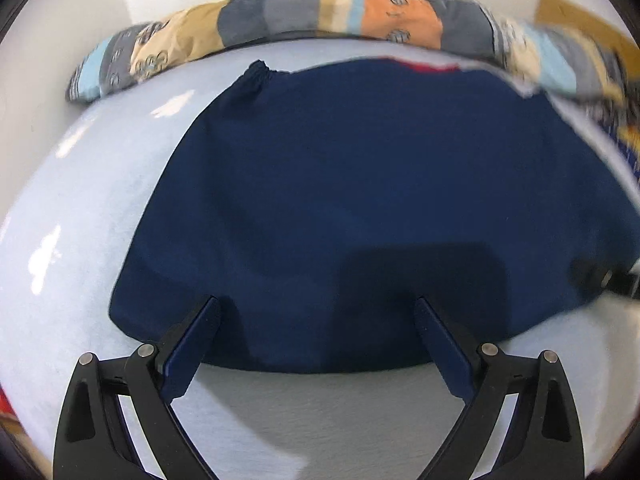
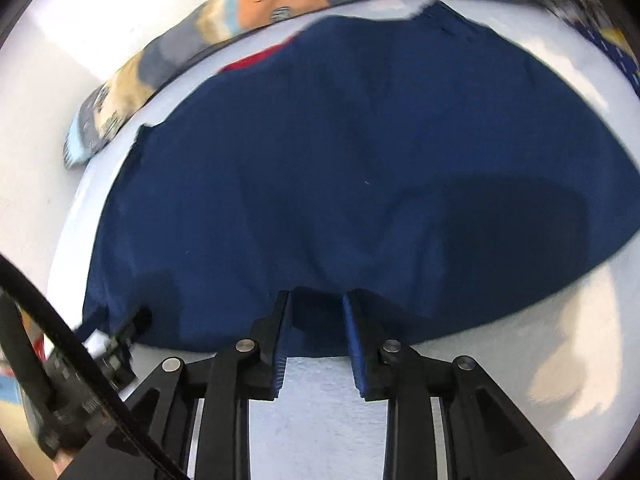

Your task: Fold large clothes

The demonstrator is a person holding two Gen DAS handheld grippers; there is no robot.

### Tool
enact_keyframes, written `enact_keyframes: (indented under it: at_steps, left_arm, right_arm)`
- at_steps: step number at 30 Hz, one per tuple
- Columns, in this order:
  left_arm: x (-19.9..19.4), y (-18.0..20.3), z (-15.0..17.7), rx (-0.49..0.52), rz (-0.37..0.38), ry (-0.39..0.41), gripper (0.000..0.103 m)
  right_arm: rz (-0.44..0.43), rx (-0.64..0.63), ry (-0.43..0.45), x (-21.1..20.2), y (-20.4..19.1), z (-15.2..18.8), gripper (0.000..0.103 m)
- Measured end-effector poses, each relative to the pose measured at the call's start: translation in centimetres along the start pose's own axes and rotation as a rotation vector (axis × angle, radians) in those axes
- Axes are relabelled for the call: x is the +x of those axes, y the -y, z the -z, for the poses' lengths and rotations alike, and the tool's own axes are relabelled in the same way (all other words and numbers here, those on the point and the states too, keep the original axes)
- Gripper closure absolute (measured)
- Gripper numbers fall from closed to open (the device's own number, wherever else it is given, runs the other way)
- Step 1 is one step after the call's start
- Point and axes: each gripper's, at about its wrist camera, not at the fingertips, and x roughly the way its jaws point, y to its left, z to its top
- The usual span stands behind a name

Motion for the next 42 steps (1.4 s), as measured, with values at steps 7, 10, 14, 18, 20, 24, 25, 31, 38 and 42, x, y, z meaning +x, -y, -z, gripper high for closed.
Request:
enact_keyframes:
  at_steps: [7, 10, 14, 18, 20, 24, 25, 31, 38, 42]
  left_arm:
    - [-3.8, -0.3, -0.6, -0.017, -0.055, 0.175, 0.006]
    - [-4.6, 0.0, -0.8, -0.011, -0.085, 0.234, 0.006]
    - [-5.2, 0.7, -1.3, -0.012, -0.099, 0.259, 0.006]
    - [-6.6, 1.2, -2.2, -0.010, -0.101, 0.315, 0.006]
    - [-7.5, 1.4, -2.5, -0.017, -0.101, 0.346, 0.006]
    - [-8.5, 1.8, -2.8, -0.012, -0.107, 0.406, 0.006]
    - [-8.6, 1.8, -2.7, -0.009, -0.108, 0.409, 0.006]
    - [-8.2, 1.8, -2.5, 0.006, -0.135, 0.402, 0.006]
    - [-8.8, 1.2, -2.1, 0.014, -0.146, 0.424, 0.006]
    - [-9.0, 0.8, -2.1, 0.006, -0.149, 0.434, 0.006]
  right_arm:
    - [0.043, -0.161, 0.055, -3.2, -3.0, -0.7, 0.067]
    - [0.026, -0.150, 0.058, -3.3, -2.3, -0.9, 0.067]
    - [0.025, -0.111, 0.061, -3.6, -1.4, -1.1, 0.067]
    - [0.023, -0.107, 0.111, -5.2, -1.8, -1.1, 0.063]
    - [-0.017, -0.113, 0.116, -5.8, -2.4, -1.2, 0.063]
    - [0.023, -0.193, 0.171, -6.9, -4.0, -1.3, 0.058]
    - [0.033, -0.199, 0.182, -6.9, -4.1, -1.3, 0.056]
    - [0.026, -0.207, 0.114, -3.9, -4.0, -1.3, 0.055]
    - [0.053, -0.200, 0.034, 0.2, -4.2, -1.2, 0.055]
    - [0.074, -0.198, 0.023, 0.8, -4.4, -1.2, 0.055]
